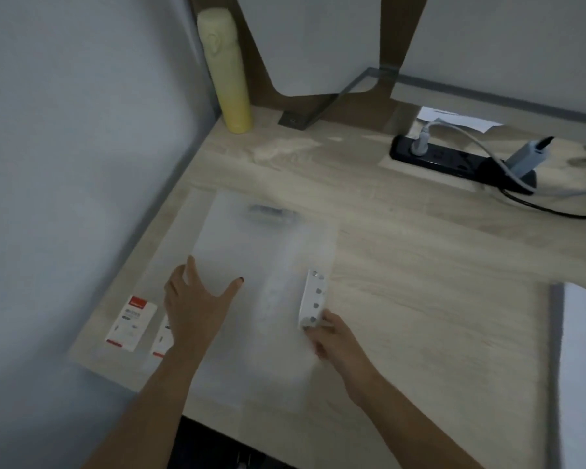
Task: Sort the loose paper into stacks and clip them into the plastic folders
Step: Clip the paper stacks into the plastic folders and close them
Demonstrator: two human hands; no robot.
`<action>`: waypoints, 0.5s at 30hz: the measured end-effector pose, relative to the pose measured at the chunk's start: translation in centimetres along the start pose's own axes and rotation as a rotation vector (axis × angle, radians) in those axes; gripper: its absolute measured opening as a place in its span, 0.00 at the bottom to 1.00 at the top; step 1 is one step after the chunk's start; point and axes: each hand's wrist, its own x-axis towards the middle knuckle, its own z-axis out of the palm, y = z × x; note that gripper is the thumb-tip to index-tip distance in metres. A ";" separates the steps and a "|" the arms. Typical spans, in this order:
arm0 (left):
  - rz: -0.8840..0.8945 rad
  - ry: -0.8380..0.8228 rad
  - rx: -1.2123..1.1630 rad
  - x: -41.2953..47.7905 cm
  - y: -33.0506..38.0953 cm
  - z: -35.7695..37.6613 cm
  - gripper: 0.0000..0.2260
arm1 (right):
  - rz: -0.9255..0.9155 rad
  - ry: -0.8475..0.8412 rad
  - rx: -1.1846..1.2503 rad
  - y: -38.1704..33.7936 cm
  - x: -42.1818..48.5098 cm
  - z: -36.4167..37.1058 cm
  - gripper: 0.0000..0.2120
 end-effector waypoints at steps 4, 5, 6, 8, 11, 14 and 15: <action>0.117 -0.075 -0.039 -2.9 4.5 2.9 0.40 | -0.043 0.282 0.025 0.9 -1.2 -5.8 0.15; 0.164 -0.101 -0.044 -3.9 5.9 3.8 0.40 | -0.047 0.344 0.022 1.1 -1.8 -7.5 0.15; 0.205 -0.132 -0.049 -4.9 7.2 4.7 0.39 | -0.049 0.394 0.026 1.4 -2.3 -9.2 0.16; 0.262 -0.207 -0.075 -7.0 9.6 6.4 0.39 | -0.043 0.477 0.034 2.1 -3.2 -12.3 0.17; 0.349 -0.309 -0.077 -9.9 12.6 8.4 0.38 | -0.024 0.570 0.043 3.0 -4.6 -16.3 0.20; 0.407 -0.342 -0.045 -12.1 14.5 9.8 0.37 | 0.019 0.629 0.036 3.9 -5.6 -19.0 0.24; 0.417 -0.357 -0.040 -12.7 15.1 10.2 0.37 | 0.027 0.652 0.039 4.1 -5.9 -19.6 0.24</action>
